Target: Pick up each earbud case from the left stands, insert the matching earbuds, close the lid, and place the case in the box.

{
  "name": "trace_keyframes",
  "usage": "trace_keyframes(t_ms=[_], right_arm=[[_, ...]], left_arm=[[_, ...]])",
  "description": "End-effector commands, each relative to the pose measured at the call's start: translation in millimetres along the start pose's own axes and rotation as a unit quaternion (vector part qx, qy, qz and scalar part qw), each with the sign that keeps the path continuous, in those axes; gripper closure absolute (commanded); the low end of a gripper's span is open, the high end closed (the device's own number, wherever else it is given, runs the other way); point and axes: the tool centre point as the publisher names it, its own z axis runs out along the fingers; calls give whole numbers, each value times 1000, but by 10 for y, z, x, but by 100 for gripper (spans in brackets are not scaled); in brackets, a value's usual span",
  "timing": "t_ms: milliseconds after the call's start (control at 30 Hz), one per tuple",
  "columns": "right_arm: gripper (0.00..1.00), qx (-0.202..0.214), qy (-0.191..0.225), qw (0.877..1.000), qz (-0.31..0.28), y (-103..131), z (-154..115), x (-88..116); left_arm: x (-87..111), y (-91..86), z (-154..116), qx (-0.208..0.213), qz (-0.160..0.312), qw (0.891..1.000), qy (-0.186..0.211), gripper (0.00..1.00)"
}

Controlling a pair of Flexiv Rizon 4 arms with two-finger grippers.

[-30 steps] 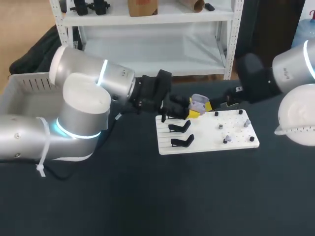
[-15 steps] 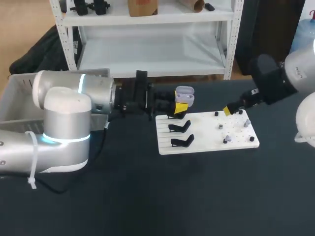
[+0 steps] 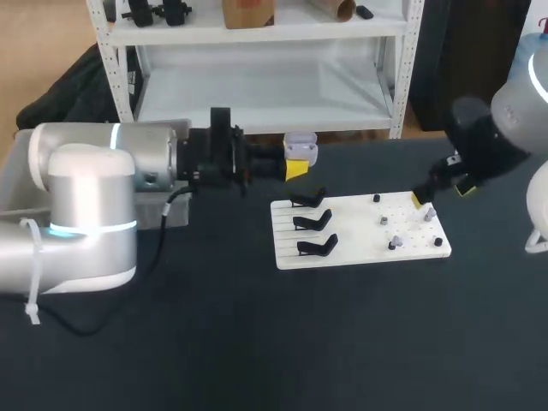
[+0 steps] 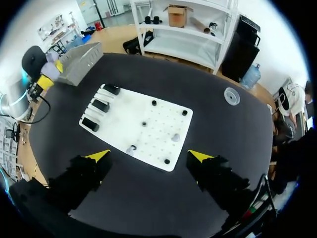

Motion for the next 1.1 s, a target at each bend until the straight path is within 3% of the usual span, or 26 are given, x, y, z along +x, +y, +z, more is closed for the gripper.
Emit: trace_keyframes(t_ms=[33, 300, 400, 900, 1100], right_arm=[[0, 93, 2, 996, 11, -32, 73, 75], [0, 122, 26, 992, 21, -209, 164, 125], [0, 154, 43, 987, 27, -276, 179, 133], [0, 153, 50, 987, 27, -300, 172, 133], [0, 184, 66, 981, -7, -368, 272, 122]], left_arm=[[-43, -24, -61, -5, -2, 1000, -1, 100], [-83, -14, -153, -6, 1, 1000, -8, 100], [-84, -9, -172, -6, 0, 1000, -9, 100], [-86, -9, -184, -5, -1, 1000, -10, 100], [-86, -9, -184, -5, -1, 1000, -10, 100]])
